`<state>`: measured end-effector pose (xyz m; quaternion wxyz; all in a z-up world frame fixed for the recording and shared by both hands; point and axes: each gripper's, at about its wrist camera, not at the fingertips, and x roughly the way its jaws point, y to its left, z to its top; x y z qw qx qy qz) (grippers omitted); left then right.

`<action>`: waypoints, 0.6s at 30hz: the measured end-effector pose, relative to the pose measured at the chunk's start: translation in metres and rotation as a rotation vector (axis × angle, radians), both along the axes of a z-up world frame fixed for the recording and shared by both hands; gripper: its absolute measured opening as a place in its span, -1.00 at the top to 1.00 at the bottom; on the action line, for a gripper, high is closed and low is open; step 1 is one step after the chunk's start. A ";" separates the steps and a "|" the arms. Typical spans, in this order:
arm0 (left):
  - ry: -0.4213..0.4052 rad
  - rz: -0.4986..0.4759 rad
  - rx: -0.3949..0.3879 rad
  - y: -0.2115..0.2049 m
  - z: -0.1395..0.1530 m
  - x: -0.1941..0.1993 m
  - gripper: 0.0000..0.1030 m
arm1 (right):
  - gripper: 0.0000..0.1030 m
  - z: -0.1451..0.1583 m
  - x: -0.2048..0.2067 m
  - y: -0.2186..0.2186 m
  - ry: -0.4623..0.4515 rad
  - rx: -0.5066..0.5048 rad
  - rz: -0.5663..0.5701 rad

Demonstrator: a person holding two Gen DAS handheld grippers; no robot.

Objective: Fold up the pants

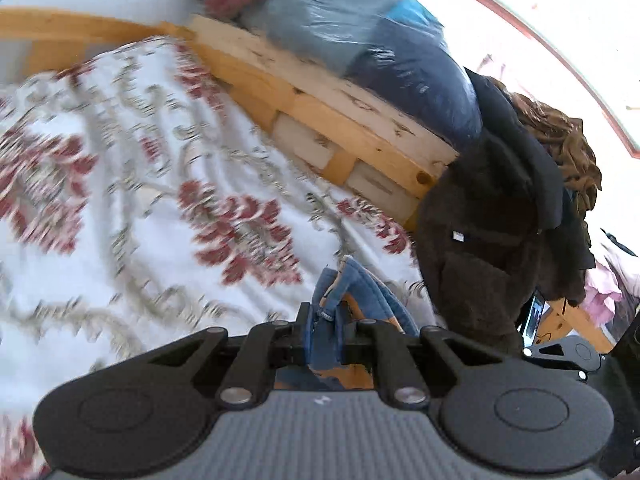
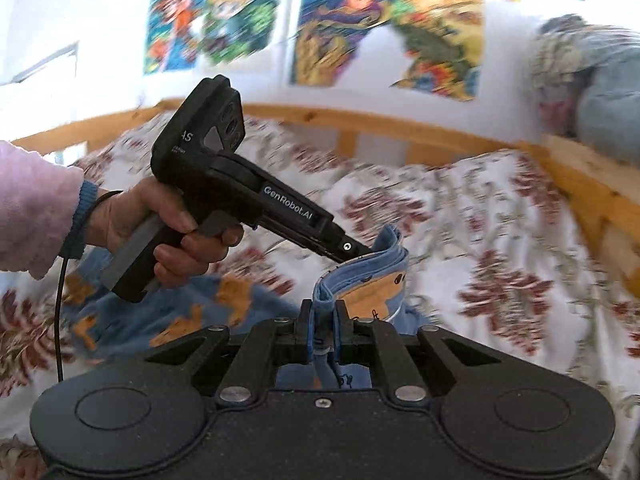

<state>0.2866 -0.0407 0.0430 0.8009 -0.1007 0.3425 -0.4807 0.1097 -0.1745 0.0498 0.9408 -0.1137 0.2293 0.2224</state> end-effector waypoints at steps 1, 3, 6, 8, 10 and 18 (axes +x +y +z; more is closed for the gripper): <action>0.008 0.014 -0.008 0.009 -0.005 -0.002 0.78 | 0.83 -0.004 -0.001 0.006 0.008 -0.011 0.016; 0.030 0.044 -0.037 0.029 -0.017 -0.008 0.78 | 0.83 -0.014 -0.002 0.020 0.036 -0.034 0.052; 0.055 0.083 -0.069 0.052 -0.035 -0.018 0.78 | 0.83 -0.034 -0.003 0.036 0.086 -0.068 0.099; 0.068 0.101 -0.066 0.065 -0.047 -0.026 0.78 | 0.83 -0.045 -0.008 0.046 0.091 -0.104 0.127; 0.089 0.124 -0.068 0.076 -0.058 -0.033 0.78 | 0.83 -0.052 -0.010 0.051 0.100 -0.124 0.143; 0.143 0.185 -0.094 0.106 -0.085 -0.053 0.78 | 0.83 -0.051 -0.010 0.065 0.122 -0.159 0.179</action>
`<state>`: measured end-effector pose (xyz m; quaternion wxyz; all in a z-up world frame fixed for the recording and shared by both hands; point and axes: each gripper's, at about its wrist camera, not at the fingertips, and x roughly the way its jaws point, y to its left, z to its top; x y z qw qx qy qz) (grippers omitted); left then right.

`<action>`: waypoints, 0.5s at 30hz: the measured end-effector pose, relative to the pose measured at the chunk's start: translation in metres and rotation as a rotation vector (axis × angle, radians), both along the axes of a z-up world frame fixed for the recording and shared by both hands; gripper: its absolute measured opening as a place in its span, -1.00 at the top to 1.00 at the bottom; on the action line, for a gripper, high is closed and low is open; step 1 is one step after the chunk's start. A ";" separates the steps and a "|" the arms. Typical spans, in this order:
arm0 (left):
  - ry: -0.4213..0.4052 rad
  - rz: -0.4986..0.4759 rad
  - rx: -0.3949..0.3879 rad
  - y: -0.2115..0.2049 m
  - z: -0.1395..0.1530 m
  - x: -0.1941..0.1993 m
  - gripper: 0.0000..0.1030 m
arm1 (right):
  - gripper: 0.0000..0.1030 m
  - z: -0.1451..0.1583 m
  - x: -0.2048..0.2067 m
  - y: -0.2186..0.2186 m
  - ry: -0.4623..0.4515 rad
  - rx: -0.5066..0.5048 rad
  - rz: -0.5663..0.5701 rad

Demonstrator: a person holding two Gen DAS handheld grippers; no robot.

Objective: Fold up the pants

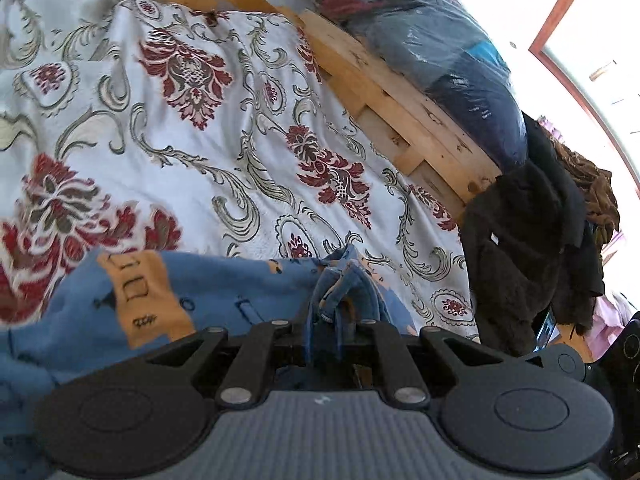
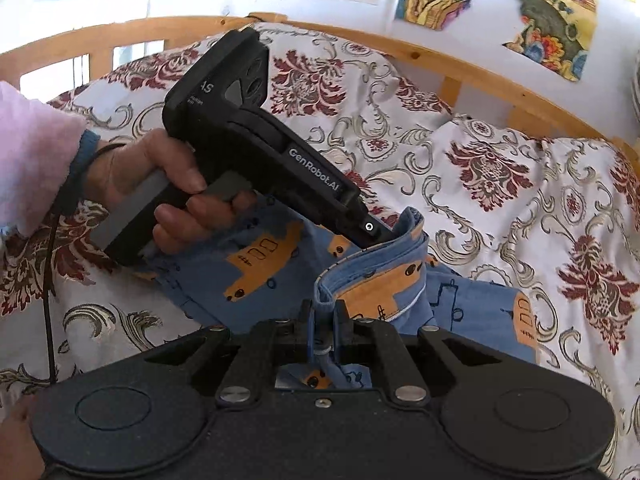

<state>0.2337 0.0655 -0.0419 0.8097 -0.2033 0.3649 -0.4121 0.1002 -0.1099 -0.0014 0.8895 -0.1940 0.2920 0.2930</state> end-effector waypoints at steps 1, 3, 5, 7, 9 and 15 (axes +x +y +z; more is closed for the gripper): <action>-0.002 0.004 -0.004 0.001 0.000 -0.001 0.78 | 0.82 -0.001 0.002 0.002 0.007 0.001 0.005; 0.007 0.011 -0.003 0.005 -0.001 -0.001 0.78 | 0.83 -0.002 0.004 0.008 0.016 0.003 0.021; 0.015 0.016 0.007 0.010 -0.001 -0.002 0.77 | 0.83 -0.005 0.002 0.017 0.011 -0.016 0.044; 0.028 0.030 0.005 0.017 0.000 -0.005 0.76 | 0.83 -0.009 0.001 0.024 0.013 -0.035 0.056; 0.063 0.052 0.010 0.027 0.001 -0.009 0.68 | 0.83 -0.014 -0.001 0.029 0.019 -0.042 0.059; 0.219 0.121 -0.002 0.063 0.003 -0.023 -0.31 | 0.82 -0.020 -0.003 0.032 0.030 -0.059 0.050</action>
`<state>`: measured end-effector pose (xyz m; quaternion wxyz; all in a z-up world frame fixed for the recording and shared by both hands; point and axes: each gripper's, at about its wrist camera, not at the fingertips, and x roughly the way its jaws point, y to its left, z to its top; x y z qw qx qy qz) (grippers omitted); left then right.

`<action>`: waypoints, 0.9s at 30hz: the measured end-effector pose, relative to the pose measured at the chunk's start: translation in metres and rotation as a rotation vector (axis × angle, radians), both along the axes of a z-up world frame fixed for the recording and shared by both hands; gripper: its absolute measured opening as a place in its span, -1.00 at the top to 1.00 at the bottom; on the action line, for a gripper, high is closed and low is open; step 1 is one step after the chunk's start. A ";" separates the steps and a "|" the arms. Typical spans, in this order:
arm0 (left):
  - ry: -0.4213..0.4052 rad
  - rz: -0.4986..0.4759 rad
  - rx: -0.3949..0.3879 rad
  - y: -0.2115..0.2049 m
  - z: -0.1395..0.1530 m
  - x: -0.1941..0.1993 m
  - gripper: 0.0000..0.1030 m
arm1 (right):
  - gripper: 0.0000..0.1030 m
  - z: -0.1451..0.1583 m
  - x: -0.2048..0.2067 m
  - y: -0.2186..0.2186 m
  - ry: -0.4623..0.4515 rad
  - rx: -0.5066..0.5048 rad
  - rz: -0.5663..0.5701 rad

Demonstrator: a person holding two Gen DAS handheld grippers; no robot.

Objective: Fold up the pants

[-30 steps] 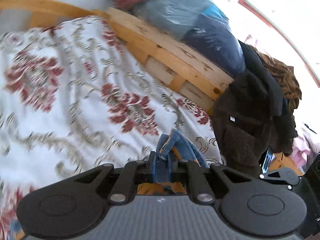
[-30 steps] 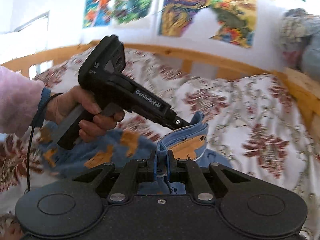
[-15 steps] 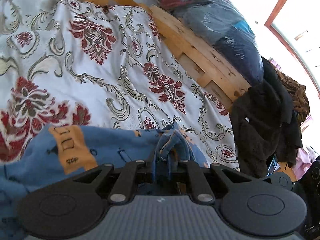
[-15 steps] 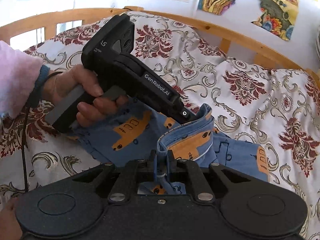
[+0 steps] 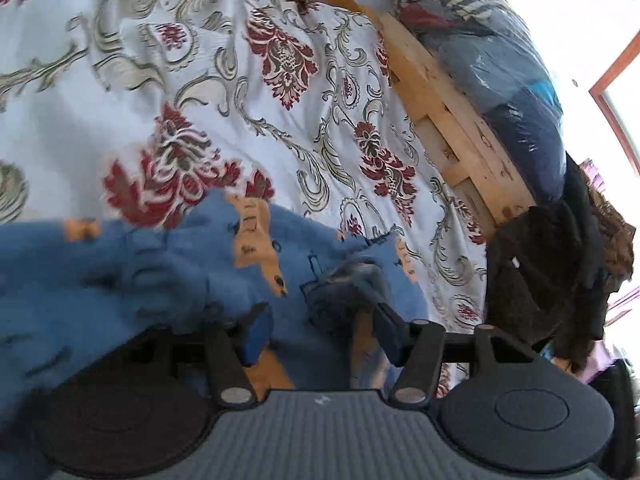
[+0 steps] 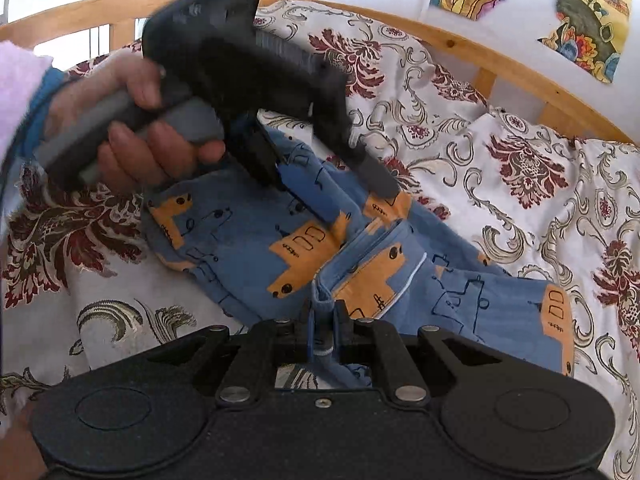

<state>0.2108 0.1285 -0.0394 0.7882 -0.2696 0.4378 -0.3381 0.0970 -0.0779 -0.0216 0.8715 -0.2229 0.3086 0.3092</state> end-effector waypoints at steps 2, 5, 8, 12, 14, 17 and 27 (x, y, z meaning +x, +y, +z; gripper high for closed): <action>0.012 -0.006 -0.022 0.001 0.007 -0.003 -0.60 | 0.81 -0.001 -0.001 0.001 -0.009 -0.013 0.008; 0.048 0.001 -0.001 -0.011 0.013 0.002 -0.76 | 0.78 -0.002 -0.001 0.001 0.000 -0.015 0.011; 0.161 0.043 0.126 -0.030 0.010 0.016 -0.66 | 0.76 -0.004 -0.002 0.001 0.005 -0.021 0.013; 0.232 0.082 0.160 -0.043 0.011 0.026 -0.38 | 0.76 -0.006 -0.004 0.003 0.002 -0.027 0.024; 0.271 0.112 0.233 -0.049 0.012 0.030 0.11 | 0.77 -0.005 -0.005 0.003 -0.002 -0.024 0.028; 0.301 0.142 0.257 -0.046 0.009 0.030 0.60 | 0.77 -0.002 -0.007 0.003 -0.001 -0.023 0.039; 0.075 0.034 0.332 -0.047 0.029 0.011 0.76 | 0.77 0.004 -0.011 0.010 -0.021 -0.049 0.071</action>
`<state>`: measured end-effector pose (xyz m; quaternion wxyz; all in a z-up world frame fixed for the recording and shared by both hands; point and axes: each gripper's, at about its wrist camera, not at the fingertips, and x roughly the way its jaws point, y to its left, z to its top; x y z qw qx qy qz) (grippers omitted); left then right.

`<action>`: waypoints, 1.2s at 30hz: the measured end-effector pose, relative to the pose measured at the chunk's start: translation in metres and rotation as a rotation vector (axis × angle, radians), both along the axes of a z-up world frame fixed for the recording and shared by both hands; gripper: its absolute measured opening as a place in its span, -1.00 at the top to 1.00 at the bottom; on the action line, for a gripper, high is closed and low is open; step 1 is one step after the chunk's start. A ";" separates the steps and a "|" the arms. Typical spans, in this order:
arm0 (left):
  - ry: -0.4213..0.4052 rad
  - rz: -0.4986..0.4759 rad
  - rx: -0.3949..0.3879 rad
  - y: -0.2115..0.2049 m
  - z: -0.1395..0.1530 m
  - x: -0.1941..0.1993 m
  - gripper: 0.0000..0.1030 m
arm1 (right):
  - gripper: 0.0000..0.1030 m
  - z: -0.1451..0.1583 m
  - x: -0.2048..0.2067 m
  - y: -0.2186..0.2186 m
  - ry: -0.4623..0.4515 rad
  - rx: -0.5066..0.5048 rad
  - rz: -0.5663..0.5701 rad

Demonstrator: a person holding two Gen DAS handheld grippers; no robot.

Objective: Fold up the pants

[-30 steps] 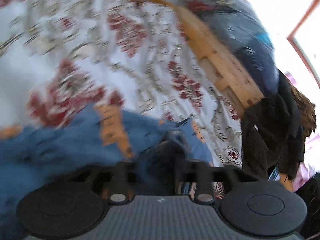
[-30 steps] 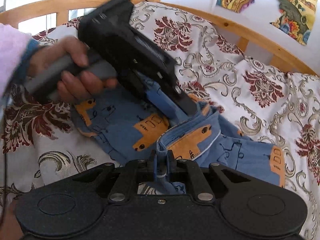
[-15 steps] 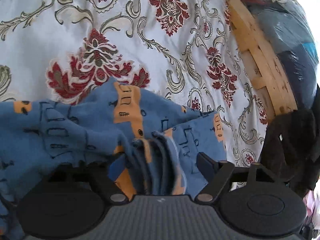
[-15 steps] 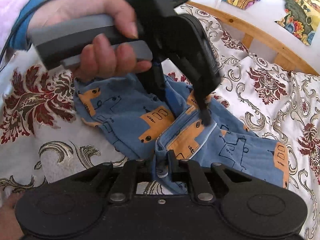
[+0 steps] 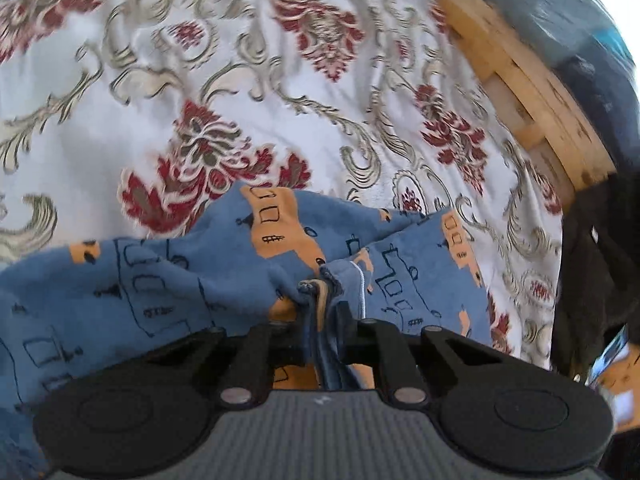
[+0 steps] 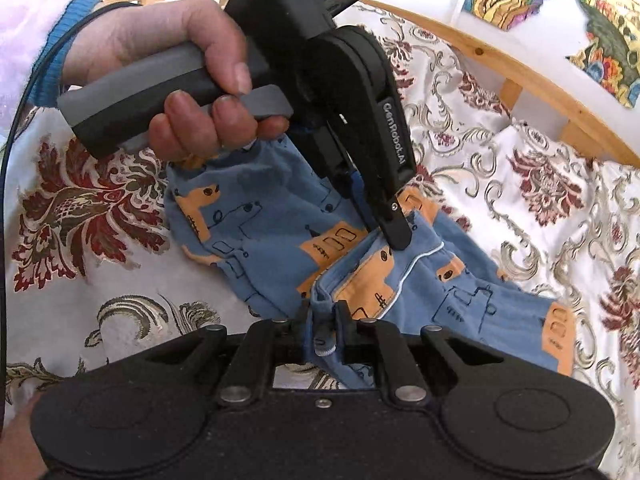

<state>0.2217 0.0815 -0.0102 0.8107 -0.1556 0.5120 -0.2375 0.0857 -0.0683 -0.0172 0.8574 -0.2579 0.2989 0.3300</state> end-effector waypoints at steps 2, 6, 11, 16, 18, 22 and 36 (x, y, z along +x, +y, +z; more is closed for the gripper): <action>-0.020 -0.018 -0.010 0.002 0.003 -0.003 0.76 | 0.77 0.001 -0.002 -0.001 -0.007 -0.005 0.004; -0.072 -0.056 -0.010 0.003 0.013 -0.010 0.76 | 0.77 0.000 -0.003 0.000 -0.004 -0.009 -0.002; -0.076 -0.069 0.070 -0.008 0.016 -0.010 0.72 | 0.65 -0.012 0.006 0.004 0.060 0.011 0.005; -0.049 -0.037 0.127 -0.001 -0.003 -0.006 0.35 | 0.57 -0.009 0.009 -0.004 0.097 0.053 0.004; -0.027 0.000 0.073 0.010 -0.008 -0.007 0.35 | 0.47 0.002 0.010 -0.011 0.088 0.088 -0.007; -0.048 0.037 0.114 0.019 -0.001 -0.022 0.23 | -0.12 0.015 0.016 -0.021 0.049 0.144 -0.059; -0.060 0.664 0.231 0.092 0.026 -0.170 -0.23 | -0.39 0.028 0.068 -0.021 0.152 0.223 -0.049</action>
